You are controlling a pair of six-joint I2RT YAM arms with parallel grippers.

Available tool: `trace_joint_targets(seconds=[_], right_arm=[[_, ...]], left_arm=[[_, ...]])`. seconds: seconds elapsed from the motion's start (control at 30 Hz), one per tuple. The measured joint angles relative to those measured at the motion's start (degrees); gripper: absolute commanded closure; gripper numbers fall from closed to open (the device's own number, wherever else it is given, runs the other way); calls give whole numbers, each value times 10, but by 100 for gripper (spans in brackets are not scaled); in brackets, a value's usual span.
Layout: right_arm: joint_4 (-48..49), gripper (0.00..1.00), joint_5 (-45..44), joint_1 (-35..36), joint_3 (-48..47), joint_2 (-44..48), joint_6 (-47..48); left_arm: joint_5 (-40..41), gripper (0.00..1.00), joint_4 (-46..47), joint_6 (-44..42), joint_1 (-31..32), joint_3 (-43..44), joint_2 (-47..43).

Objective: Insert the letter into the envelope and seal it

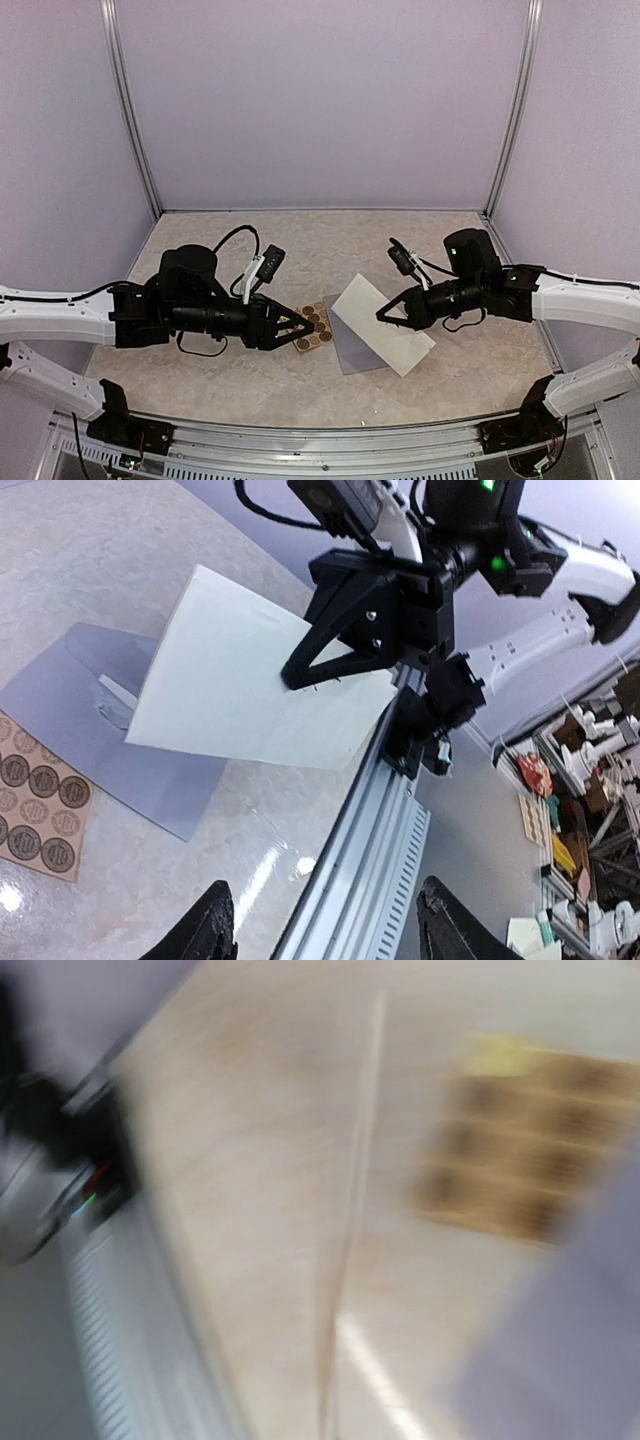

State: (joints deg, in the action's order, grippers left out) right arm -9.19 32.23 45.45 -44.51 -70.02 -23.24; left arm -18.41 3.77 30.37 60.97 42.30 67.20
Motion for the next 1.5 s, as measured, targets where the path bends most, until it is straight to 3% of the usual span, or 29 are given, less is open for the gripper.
trace_joint_targets(seconds=[0.23, 0.7, 1.0, 1.5], right_arm=[[62, 100, -84, -84, 88, 10, -118], [143, 100, -190, -104, 97, -79, -221], [179, 100, -203, -115, 95, -132, -232], [194, 100, -221, -117, 76, -199, -232]], left_arm=[[88, 43, 112, 89, -21, -4, 98], [122, 49, 134, 165, -31, 115, 349], [129, 51, 124, 172, -43, 135, 417], [137, 54, 108, 174, -48, 156, 457]])
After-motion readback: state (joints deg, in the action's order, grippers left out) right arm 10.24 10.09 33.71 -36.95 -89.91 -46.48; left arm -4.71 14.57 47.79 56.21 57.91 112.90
